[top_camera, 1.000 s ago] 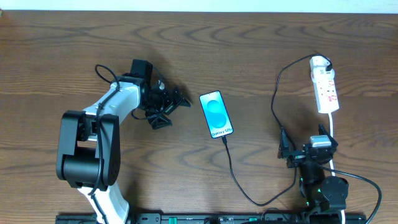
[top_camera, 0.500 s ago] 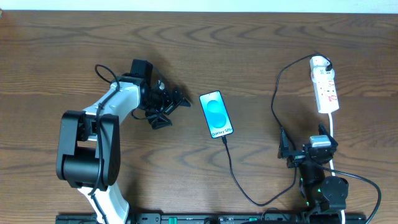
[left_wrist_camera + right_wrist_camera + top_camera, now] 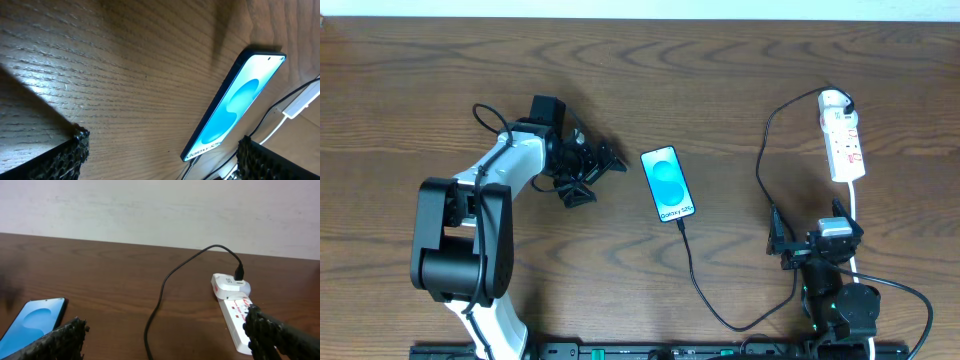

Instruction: Plug charger to phone and switch on socket

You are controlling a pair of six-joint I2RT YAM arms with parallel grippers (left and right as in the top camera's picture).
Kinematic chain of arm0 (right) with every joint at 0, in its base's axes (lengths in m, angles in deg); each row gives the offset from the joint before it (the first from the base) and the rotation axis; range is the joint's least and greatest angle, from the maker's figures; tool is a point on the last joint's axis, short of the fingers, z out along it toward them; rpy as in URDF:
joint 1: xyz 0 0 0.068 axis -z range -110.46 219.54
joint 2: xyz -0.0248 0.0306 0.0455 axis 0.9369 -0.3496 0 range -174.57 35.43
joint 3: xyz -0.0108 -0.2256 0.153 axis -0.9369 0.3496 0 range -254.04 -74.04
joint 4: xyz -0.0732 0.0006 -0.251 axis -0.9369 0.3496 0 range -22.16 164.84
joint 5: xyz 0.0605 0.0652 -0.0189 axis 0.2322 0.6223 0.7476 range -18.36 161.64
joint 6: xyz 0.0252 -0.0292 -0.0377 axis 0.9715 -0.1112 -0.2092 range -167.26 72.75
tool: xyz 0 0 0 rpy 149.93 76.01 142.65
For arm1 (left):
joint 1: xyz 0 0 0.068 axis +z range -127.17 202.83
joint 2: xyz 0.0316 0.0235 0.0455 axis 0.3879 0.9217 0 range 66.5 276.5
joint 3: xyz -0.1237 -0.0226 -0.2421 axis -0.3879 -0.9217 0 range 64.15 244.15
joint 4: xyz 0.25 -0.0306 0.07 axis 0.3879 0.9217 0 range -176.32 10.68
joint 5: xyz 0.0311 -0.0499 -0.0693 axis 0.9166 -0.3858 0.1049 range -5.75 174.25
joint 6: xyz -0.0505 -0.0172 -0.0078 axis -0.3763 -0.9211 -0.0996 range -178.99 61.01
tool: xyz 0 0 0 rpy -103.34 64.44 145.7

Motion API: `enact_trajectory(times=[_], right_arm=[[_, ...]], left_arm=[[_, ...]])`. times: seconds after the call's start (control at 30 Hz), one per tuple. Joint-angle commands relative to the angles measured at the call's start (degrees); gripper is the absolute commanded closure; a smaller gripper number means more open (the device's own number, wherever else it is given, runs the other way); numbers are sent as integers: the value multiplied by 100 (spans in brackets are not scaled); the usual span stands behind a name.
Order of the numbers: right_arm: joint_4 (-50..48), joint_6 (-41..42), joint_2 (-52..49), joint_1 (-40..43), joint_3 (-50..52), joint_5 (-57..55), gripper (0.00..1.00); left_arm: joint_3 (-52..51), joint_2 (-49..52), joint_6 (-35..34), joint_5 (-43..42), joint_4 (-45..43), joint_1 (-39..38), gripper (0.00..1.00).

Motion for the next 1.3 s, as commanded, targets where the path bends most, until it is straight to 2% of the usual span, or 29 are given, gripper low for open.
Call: enact_trajectory(times=[0.0,0.07,0.17,0.33,0.53,0.73,0.83,0.93,1.1,1.27], right_arm=[[24,-74,-11,35,9,-9,1],[24,-74,-11,35,9,-9,1],[24,-74,-11,35,9,-9,1],[24,-74,-11,35,9,-9,1],[24,-74,-11,35,9,-9,1],[24,-74,-11,35,9,-9,1],[24,-74,-11,35,9,-9,1],[24,-74,-11,35,9,-9,1],[24,-74,-11,35,9,-9,1],[24,-74,-11,35,9,-9,1]], left_arm=[[-61,68,61,728,-24,20,2],[-61,66,149,898,-22,20,2],[-61,20,212,1899,-22,15,2],[-68,-424,214,2402,-7,15,2],[-142,-1910,216,3169,195,15,2],[-201,-3683,214,4301,1447,17,2],[-203,-4544,214,4540,2087,22,2],[-203,-5167,214,4540,2354,22,2],[-243,-6026,212,4535,2509,109,2],[-1025,-6942,188,4448,2500,529,2]])
